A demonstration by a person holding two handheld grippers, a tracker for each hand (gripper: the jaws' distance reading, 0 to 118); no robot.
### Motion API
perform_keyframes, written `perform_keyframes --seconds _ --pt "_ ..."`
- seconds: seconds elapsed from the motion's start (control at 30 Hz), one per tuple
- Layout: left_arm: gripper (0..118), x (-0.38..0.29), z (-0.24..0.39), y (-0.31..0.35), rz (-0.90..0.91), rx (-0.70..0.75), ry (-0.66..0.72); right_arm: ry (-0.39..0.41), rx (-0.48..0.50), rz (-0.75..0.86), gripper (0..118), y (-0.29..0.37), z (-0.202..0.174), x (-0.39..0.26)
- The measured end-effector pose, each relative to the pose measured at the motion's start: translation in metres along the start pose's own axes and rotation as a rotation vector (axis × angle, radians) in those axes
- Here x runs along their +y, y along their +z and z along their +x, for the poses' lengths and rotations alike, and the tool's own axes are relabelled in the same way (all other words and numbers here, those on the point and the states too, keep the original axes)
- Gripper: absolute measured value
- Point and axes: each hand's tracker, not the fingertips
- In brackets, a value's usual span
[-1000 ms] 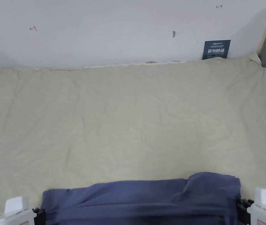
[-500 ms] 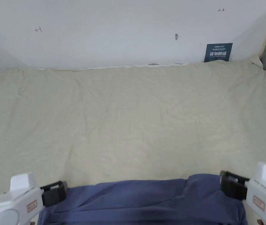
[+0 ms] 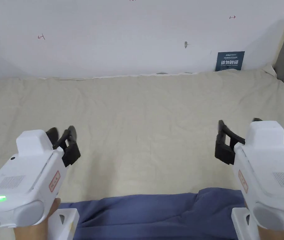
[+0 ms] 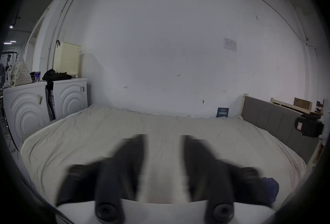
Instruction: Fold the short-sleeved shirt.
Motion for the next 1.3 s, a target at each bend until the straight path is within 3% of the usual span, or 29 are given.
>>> perform_keyframes --seconds 0.03,0.07,0.1,0.33,0.63,0.83,0.97,1.03,1.07,1.1,1.13,1.2,1.3 --pt "4 -0.001 0.002 -0.001 0.001 0.002 -0.002 0.008 0.0 0.001 40 0.0 -0.002 0.0" --pt "1 -0.001 0.003 -0.001 -0.005 0.01 -0.015 0.024 -0.004 0.0 12 -0.001 -0.004 0.001" --pt "0 -0.001 0.003 -0.003 -0.002 -0.004 -0.015 0.038 -0.003 0.009 2 -0.002 -0.006 0.0" --pt "0 -0.003 -0.005 -0.006 -0.039 -0.013 -0.01 0.038 0.004 0.008 2 -0.006 -0.005 -0.001" --pt "0 -0.032 -0.102 -0.034 -0.459 -0.222 0.441 0.037 0.015 -0.024 2 -0.013 -0.005 -0.006" --pt "0 -0.084 -0.161 -0.035 -0.648 -0.212 0.562 0.04 0.014 -0.066 2 -0.021 -0.006 -0.013" --pt "2 -0.117 -0.188 -0.036 -0.706 -0.181 0.561 0.039 0.014 -0.099 2 -0.028 -0.008 -0.019" --pt "18 -0.133 -0.198 -0.039 -0.777 -0.208 0.612 0.039 0.013 -0.112 2 -0.031 -0.01 -0.023" --pt "35 -0.14 -0.199 -0.04 -0.799 -0.195 0.627 0.038 0.014 -0.12 2 -0.033 -0.011 -0.024" --pt "65 -0.146 -0.199 -0.041 -0.802 -0.188 0.62 0.038 0.015 -0.127 2 -0.035 -0.012 -0.026" --pt "83 -0.15 -0.198 -0.042 -0.816 -0.194 0.609 0.038 0.016 -0.133 2 -0.036 -0.013 -0.027" --pt "95 -0.157 -0.196 -0.045 -0.83 -0.197 0.583 0.041 0.018 -0.147 2 -0.039 -0.016 -0.031" --pt "95 -0.17 -0.197 -0.052 -0.844 -0.208 0.559 0.045 0.02 -0.169 2 -0.042 -0.02 -0.036"
